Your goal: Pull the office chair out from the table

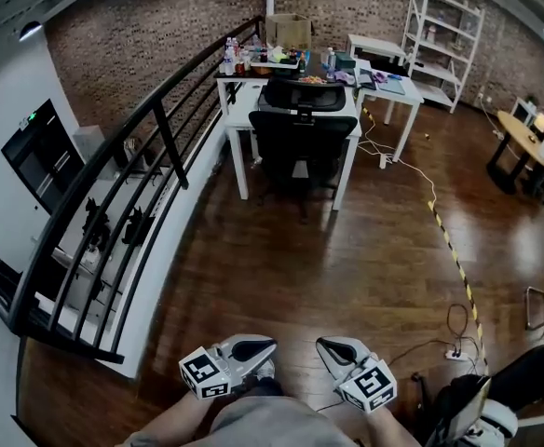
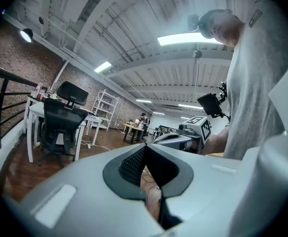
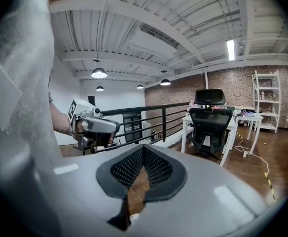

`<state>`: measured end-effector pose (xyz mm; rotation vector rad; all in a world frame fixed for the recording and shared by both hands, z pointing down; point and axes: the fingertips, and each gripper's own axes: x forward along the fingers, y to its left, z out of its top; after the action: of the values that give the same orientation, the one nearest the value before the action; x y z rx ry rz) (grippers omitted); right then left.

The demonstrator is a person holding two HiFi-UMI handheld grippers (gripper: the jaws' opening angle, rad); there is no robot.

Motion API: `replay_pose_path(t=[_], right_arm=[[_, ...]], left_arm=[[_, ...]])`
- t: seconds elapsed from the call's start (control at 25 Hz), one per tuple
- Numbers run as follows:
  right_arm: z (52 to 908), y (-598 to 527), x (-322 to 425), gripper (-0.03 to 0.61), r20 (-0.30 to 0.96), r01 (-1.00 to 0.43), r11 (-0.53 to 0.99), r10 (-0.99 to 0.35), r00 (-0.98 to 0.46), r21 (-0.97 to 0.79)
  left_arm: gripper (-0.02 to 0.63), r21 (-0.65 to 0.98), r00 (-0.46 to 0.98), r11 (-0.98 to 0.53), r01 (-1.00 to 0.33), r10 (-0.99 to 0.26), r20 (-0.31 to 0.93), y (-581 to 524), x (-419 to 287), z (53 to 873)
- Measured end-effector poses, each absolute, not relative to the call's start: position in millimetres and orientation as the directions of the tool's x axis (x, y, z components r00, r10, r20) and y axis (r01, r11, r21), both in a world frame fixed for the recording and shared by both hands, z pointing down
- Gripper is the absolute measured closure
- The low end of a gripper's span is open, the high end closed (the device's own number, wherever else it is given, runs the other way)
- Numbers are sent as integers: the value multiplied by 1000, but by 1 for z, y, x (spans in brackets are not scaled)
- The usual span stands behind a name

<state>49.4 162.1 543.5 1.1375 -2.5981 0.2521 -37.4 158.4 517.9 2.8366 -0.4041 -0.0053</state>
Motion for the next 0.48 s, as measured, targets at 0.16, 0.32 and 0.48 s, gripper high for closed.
replay_pose_path(t=[0.16, 0.32, 0.48], right_arm=[[533, 112, 37, 574, 334, -750, 661, -701, -630, -28], [535, 72, 26, 574, 333, -762, 647, -715, -614, -17], [536, 42, 19, 574, 333, -774, 633, -726, -602, -21]], left_arm=[[614, 260, 966, -931, -256, -259, 25, 109, -52, 509], [614, 260, 968, -933, -247, -252, 14, 68, -67, 510], [614, 266, 968, -932, -246, -250, 21, 37, -78, 515]])
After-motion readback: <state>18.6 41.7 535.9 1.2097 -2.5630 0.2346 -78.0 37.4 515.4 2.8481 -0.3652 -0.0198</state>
